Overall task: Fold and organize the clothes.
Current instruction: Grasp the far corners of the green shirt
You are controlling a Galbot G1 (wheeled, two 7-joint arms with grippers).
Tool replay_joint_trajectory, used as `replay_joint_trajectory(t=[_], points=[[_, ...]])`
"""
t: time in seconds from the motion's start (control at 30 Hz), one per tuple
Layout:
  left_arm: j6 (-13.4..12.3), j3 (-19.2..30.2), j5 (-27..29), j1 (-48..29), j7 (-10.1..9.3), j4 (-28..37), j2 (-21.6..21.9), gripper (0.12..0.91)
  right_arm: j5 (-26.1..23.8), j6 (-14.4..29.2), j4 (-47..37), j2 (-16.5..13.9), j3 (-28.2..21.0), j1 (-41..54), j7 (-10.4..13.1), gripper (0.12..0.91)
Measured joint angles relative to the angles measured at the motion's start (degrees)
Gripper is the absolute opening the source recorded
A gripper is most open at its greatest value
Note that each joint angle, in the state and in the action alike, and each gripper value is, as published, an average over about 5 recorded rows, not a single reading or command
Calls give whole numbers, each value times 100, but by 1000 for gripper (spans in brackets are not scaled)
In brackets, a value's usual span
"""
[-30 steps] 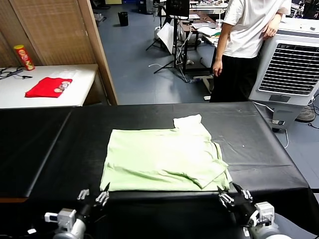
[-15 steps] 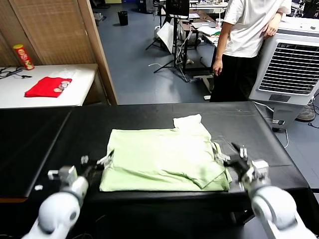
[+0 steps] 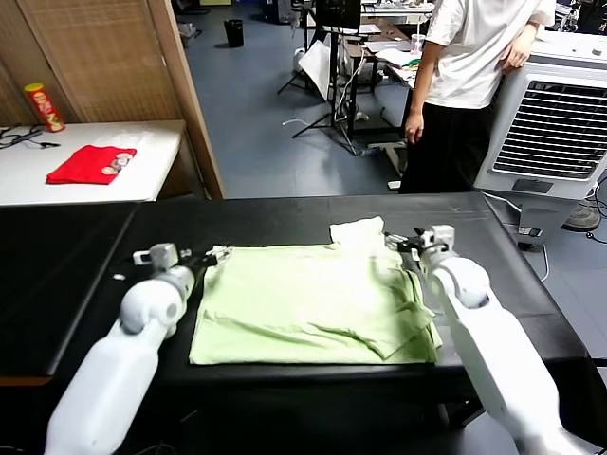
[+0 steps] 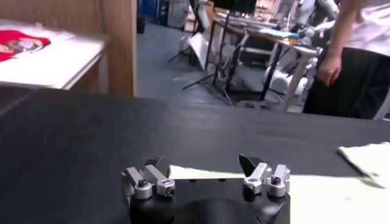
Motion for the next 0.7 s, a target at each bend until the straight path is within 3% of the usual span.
replay_joint_trajectory(t=[0.27, 0.53, 0.63, 0.7], points=[[74, 83, 112, -163, 158, 475, -61, 798, -25, 91, -917, 324, -63, 399, -120, 798], [53, 87, 129, -191, 326, 617, -64, 778, 13, 83, -1166, 413, -93, 484, -132, 787], [-11, 87, 172, -230, 332, 723, -96, 674, 15, 91, -1197, 441, -112, 488, -131, 726], [-42, 92, 200, -258, 349, 788, -113, 558, 14, 100, -1212, 454, -122, 490, -133, 671]])
